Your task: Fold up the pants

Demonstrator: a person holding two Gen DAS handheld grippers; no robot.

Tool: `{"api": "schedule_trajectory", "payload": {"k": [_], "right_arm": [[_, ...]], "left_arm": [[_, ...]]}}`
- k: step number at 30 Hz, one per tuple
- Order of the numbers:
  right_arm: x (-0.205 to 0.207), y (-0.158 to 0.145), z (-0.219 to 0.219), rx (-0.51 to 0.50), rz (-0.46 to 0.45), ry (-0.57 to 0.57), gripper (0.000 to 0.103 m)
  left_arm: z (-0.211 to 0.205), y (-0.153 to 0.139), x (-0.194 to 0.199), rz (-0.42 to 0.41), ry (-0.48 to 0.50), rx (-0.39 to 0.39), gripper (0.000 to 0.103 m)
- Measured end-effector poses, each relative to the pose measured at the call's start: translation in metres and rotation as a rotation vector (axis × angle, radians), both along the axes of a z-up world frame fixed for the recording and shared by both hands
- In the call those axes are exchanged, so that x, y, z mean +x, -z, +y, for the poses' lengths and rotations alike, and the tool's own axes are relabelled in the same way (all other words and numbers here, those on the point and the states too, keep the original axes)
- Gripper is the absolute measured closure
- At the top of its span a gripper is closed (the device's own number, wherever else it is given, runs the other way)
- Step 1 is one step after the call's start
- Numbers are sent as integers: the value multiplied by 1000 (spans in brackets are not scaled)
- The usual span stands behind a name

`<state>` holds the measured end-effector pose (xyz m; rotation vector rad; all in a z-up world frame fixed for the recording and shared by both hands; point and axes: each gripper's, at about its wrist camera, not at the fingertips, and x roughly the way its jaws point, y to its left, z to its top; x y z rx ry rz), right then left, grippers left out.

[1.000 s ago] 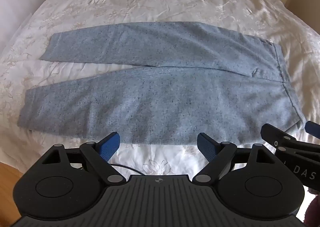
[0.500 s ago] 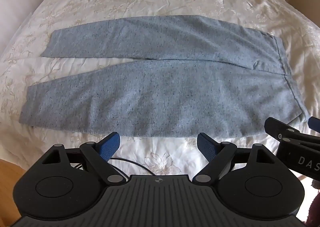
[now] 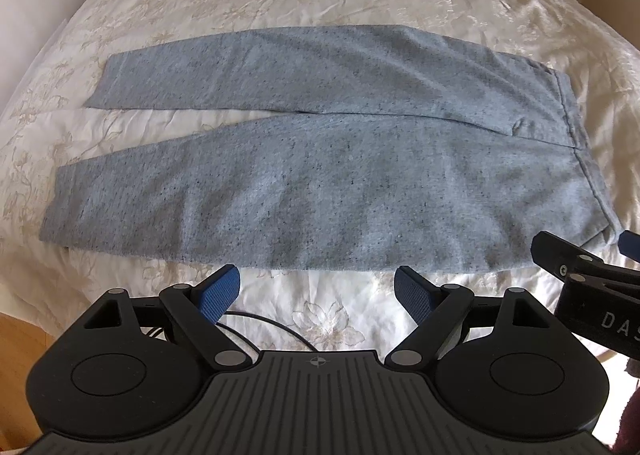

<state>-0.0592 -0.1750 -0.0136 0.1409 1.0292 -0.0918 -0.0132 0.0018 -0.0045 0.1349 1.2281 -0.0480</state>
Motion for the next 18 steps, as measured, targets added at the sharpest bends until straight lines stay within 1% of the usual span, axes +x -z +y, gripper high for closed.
{"api": "schedule_trajectory", "payload": {"k": [15,17,18], "right_arm": [[6,3,1,14,5,-16,0],[6,4,1,24,7,-13,0],[7,5,0,32,9,-11,0]], "left_arm": [[6,3,2,11,-23,-1,19],[9,3,2,10,-32,4,20],[11,3,2,12,-36,6,24]]}}
